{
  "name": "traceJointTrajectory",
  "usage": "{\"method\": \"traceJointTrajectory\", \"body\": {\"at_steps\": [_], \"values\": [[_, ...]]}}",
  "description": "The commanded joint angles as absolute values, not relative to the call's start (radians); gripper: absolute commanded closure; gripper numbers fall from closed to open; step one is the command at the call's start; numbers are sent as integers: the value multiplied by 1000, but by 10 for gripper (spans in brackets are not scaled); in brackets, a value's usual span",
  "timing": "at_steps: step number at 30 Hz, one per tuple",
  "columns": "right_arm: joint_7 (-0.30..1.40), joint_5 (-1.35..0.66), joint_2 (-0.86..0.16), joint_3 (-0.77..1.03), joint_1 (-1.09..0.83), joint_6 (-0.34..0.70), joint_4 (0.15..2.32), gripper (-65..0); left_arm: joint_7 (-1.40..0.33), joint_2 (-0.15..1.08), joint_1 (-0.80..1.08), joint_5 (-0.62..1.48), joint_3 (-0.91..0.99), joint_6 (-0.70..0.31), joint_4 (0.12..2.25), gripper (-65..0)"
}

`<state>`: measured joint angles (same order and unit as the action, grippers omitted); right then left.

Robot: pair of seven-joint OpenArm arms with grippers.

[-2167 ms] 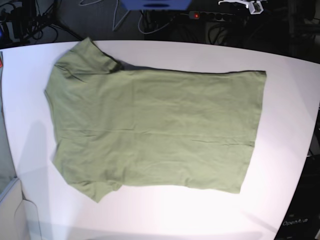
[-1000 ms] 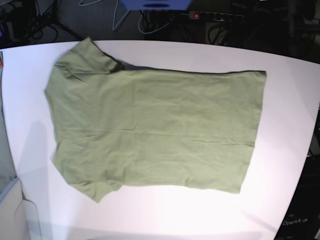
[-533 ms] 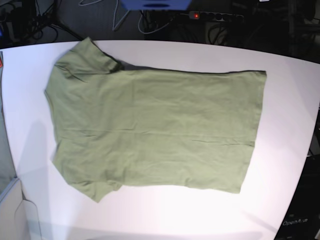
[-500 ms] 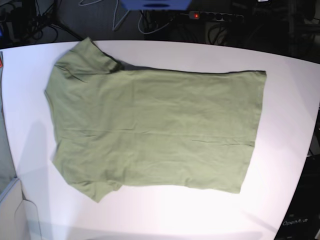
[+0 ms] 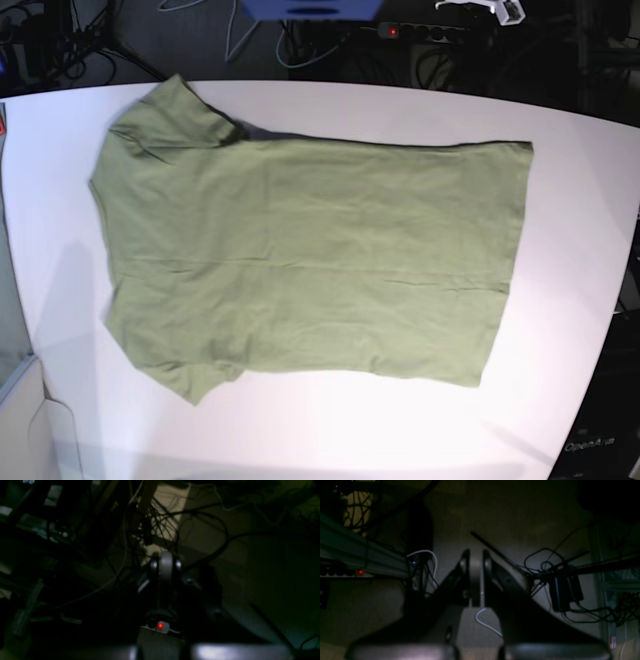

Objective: Fold the T-shirt properly

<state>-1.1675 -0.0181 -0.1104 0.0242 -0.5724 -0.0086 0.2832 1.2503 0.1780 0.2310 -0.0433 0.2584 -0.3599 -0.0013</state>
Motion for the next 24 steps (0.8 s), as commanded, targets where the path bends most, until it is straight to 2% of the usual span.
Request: {"method": "traceJointTrajectory", "body": {"at_steps": [1, 5, 11, 14, 24], "values": [[-1193, -24, -116, 25, -595, -5, 282, 0, 1250, 191, 194, -41, 252, -360, 0, -6], [-1193, -24, -116, 27, -593, -5, 282, 0, 1188, 225, 27, -47, 148, -360, 0, -6], [-1194, -27, -116, 27, -593, -5, 282, 0, 1317, 194, -71, -36, 24, -360, 0, -6], [-1194, -27, -116, 28, -590, -5, 285, 0, 1317, 188, -122, -36, 13, -358, 0, -6], [-1198, -28, -116, 28, -575, -5, 280, 0, 1317, 203, -107, -36, 12, -351, 0, -6]]}}
